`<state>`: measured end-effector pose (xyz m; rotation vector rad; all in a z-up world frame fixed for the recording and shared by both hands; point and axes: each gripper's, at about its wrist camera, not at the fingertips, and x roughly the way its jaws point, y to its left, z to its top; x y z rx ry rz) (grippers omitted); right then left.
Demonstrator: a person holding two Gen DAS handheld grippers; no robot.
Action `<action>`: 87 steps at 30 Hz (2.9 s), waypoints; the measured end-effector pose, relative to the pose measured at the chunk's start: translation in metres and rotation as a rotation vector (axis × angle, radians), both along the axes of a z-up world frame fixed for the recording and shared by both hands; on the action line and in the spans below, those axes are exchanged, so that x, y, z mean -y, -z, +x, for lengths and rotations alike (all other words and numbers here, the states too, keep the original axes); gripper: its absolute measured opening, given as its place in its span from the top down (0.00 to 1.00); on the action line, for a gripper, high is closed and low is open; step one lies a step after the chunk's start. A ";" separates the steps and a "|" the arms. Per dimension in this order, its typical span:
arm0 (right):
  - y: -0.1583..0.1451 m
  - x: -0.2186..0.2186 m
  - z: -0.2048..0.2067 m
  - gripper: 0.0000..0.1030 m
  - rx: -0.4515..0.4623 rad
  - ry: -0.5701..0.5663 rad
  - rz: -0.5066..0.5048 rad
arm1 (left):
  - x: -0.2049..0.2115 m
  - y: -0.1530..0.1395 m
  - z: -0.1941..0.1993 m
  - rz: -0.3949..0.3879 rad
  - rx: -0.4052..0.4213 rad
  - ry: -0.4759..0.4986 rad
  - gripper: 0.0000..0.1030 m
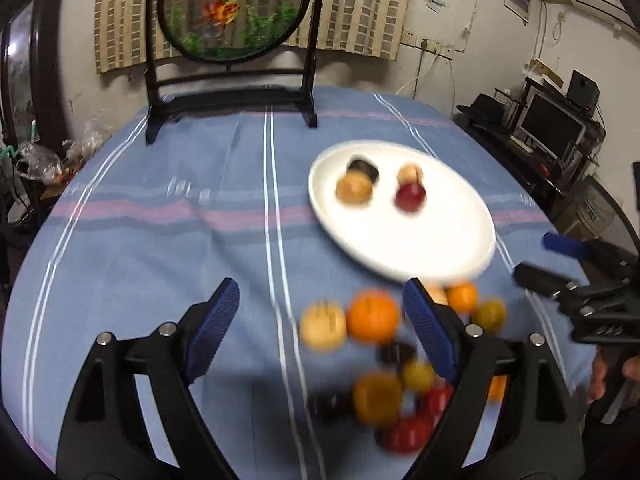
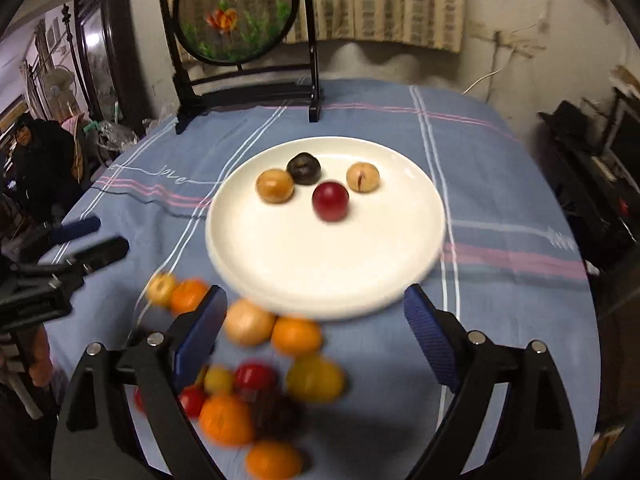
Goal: Organize fruits
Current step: 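Carry both fruits onto the white plate and open both grippers, then grasp the orange with the right gripper, then grasp the red apple with the left gripper while the right gripper holds the orange, then carry both fruits onto the white plate and open both grippers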
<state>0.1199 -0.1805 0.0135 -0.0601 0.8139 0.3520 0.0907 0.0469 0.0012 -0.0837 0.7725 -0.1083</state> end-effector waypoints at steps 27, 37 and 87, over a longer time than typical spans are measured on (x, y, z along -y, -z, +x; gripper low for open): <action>0.082 0.001 -0.061 0.59 -0.140 -0.015 0.059 | 0.027 0.041 -0.085 -0.004 -0.090 0.116 0.16; 0.072 0.035 -0.083 0.59 -0.140 0.036 0.117 | 0.041 0.053 -0.075 -0.027 -0.127 0.138 0.16; 0.067 0.025 -0.093 0.60 -0.151 0.011 0.106 | 0.019 0.031 -0.065 -0.118 -0.045 0.139 0.61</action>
